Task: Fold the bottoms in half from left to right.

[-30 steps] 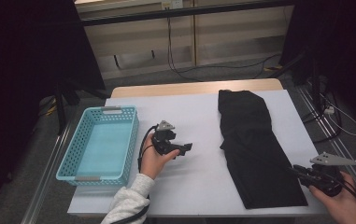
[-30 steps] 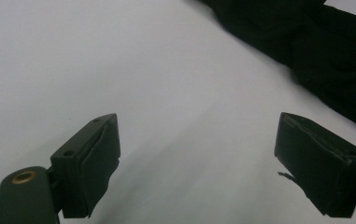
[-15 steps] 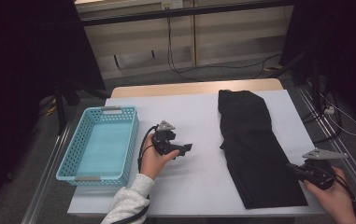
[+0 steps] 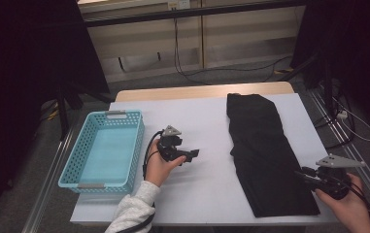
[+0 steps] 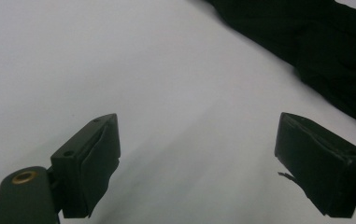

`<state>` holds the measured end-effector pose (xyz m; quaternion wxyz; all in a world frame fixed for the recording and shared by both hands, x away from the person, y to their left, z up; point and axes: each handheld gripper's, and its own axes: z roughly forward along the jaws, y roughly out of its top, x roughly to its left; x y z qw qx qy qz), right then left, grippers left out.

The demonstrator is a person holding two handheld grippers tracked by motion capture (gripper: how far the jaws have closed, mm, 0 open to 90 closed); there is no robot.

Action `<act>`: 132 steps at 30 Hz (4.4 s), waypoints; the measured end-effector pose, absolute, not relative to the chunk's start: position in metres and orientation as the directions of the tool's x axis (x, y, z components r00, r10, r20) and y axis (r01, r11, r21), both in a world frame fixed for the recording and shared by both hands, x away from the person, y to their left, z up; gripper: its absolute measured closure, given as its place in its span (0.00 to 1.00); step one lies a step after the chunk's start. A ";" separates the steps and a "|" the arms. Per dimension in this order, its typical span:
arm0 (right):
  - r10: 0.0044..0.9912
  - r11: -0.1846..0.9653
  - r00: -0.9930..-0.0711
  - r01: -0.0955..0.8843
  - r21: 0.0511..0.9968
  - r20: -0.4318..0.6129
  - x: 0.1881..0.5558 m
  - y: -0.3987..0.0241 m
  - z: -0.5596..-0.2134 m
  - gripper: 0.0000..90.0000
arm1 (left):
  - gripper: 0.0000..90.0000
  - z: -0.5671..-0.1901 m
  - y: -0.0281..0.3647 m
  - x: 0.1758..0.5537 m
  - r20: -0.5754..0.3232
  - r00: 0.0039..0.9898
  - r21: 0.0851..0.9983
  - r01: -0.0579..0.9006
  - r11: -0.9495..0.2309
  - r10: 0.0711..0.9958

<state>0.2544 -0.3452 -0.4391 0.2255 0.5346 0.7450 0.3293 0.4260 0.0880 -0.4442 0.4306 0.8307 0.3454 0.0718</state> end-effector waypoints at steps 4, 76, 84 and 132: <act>0.937 0.236 -0.349 0.628 0.741 -0.003 0.263 -0.331 -0.437 0.55 | 0.15 -0.445 0.089 0.425 -0.178 0.750 0.760 0.516 -0.395 0.637; 0.905 0.205 -0.422 0.542 0.815 0.052 0.401 -0.219 -0.430 0.18 | 0.10 -0.439 0.140 0.397 -0.169 0.690 0.743 0.558 -0.370 0.704; 0.902 0.274 -0.432 0.548 0.790 -0.014 0.417 -0.202 -0.442 0.18 | 0.10 -0.439 0.142 0.394 -0.174 0.691 0.740 0.562 -0.370 0.702; 0.865 0.380 -0.498 0.575 0.725 -0.058 0.431 -0.188 -0.457 0.94 | 0.11 -0.440 0.141 0.393 -0.187 0.691 0.735 0.570 -0.368 0.698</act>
